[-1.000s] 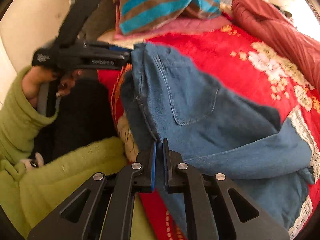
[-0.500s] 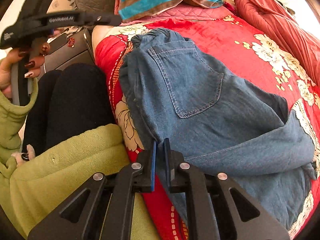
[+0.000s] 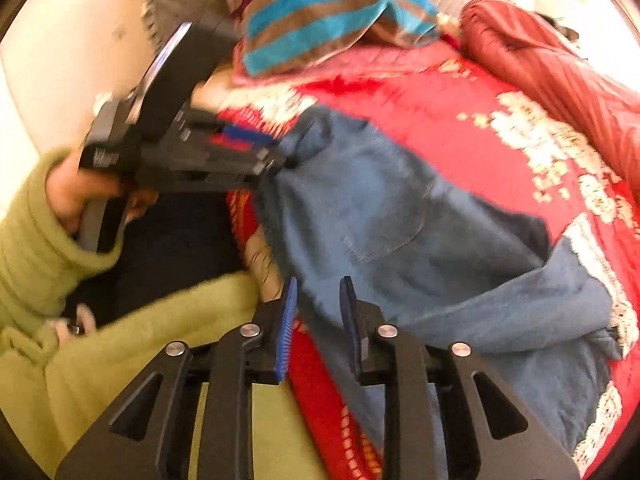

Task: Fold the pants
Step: 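Lower the folded pants and open both tools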

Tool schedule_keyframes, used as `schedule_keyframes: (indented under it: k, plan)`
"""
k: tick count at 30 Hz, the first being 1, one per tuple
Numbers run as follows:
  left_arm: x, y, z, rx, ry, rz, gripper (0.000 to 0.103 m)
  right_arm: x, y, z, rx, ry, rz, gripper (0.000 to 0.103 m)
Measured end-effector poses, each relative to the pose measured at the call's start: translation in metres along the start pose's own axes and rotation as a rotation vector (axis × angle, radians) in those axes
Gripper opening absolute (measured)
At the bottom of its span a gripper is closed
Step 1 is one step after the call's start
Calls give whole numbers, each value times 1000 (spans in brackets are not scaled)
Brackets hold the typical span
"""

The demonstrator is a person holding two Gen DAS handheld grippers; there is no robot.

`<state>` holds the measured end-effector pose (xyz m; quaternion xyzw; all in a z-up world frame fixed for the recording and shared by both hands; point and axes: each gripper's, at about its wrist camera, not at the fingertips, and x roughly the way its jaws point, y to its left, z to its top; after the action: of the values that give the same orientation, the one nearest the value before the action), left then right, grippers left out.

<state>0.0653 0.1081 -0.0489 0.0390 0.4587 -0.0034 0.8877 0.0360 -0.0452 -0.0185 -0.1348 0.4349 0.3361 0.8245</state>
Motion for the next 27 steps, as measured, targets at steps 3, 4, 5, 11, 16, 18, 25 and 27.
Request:
schedule_keyframes:
  k: [3,4,5,11,16,18,25,27]
  plan:
    - [-1,0,-1,-1,-3,-1,35,29,-10,-2,30,92,-29,31]
    - [-1,0,-2,2,-5,0,35,46,-14,-8,52,162,-43,31]
    - [0,0,-2,4,-7,-5,36,53,-16,-12,65,180,-43,32]
    - [-11,-2,-1,-7,-25,-9,36,26,-19,-7,73,100,-70,45]
    - [-49,-11,6,7,-121,3,37,-10,-34,2,84,-6,-200,58]
    - [-60,-14,10,7,-147,-3,40,-23,-44,6,93,-38,-243,59]
    - [-79,-32,16,24,-184,-31,47,-56,-68,3,136,-110,-315,69]
    - [-81,-39,18,37,-185,-40,49,-63,-73,1,147,-124,-332,70]
